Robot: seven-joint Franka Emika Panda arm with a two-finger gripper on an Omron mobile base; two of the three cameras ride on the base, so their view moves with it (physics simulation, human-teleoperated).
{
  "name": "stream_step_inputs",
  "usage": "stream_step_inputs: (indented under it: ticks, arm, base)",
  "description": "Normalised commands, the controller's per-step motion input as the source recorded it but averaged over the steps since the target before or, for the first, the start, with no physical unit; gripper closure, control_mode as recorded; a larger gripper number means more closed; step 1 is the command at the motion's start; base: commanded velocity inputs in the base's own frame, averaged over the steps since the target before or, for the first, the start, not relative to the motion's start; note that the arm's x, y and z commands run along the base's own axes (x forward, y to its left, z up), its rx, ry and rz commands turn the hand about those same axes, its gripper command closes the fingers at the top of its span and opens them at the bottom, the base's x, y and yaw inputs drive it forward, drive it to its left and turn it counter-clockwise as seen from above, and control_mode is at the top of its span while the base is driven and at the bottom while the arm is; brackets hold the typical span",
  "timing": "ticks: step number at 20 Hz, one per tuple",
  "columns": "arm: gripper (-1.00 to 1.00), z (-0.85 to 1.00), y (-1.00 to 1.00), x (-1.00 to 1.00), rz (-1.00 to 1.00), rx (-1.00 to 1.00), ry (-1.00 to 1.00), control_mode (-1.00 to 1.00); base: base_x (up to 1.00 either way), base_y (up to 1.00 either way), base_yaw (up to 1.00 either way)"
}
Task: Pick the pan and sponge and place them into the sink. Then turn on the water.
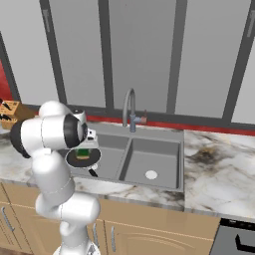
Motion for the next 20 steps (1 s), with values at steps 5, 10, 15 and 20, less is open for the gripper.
stream_step_inputs:
  ticks: [5,10,15,20]
  arm:
    - [1.00,-0.14,0.00,0.21,0.03,0.01,-0.02,-1.00]
    - [1.00,-0.18,0.01,0.24,0.03,0.03,-0.01,-1.00]
    - [1.00,-0.17,0.02,0.20,0.03,0.02,-0.02,-1.00]
    - [1.00,-0.19,0.06,0.13,0.03,0.01,-0.04,-1.00]
  base:
    - [0.00,0.00,0.00]
    - [0.00,0.00,0.00]
    - [0.00,0.00,0.00]
    - [0.00,0.00,0.00]
